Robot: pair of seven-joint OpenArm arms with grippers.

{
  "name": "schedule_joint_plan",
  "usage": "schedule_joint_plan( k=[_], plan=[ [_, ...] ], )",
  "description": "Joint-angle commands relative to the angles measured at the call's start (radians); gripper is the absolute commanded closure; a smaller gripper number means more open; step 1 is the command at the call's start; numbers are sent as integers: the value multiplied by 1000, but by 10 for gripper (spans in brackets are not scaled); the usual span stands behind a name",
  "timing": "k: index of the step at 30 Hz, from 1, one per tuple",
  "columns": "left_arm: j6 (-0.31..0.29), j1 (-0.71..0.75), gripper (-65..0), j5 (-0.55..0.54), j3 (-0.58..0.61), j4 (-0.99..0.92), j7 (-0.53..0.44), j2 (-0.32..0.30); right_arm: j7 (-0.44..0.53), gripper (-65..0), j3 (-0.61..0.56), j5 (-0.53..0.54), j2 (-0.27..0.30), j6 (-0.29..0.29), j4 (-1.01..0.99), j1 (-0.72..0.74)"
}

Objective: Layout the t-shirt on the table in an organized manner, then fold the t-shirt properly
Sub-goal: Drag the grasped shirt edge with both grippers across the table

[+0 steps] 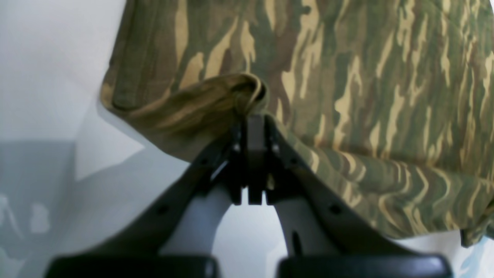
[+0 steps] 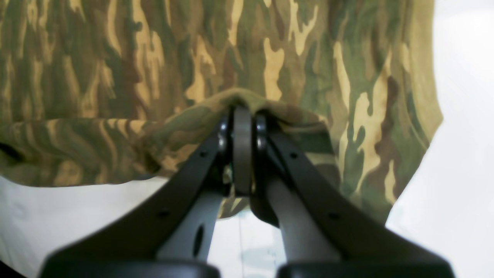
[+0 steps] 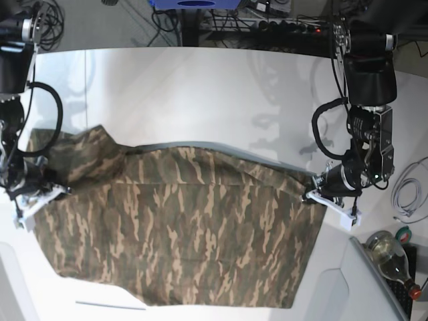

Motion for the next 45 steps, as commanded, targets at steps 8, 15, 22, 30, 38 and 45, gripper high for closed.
schedule_joint_plan(
  k=[8,15,22,30,38,45],
  plan=[
    [-5,-95,0,-11,162,-162,-162,-13,174,-2,-165,11,48,6,-190,158],
    [35,-102,0,-11,170,-214,-259,-19,306,-2,-311,11,53,9,-368,255],
    [107,-95,0,-11,207,-216,-297,-21,397,-2,-418,11,48,11,-514,327],
    [167,-79,0,-11,211,-291,-397,-19,435,-2,-467,11,50,11,-517,329],
    [169,-80,0,-11,201,-297,-397,-13,438,-2,-467,11,50,11,-517,344],
    [169,-80,0,-19,125,-297,-395,-13,457,-2,-466,11,48,11,-514,348]
  ],
)
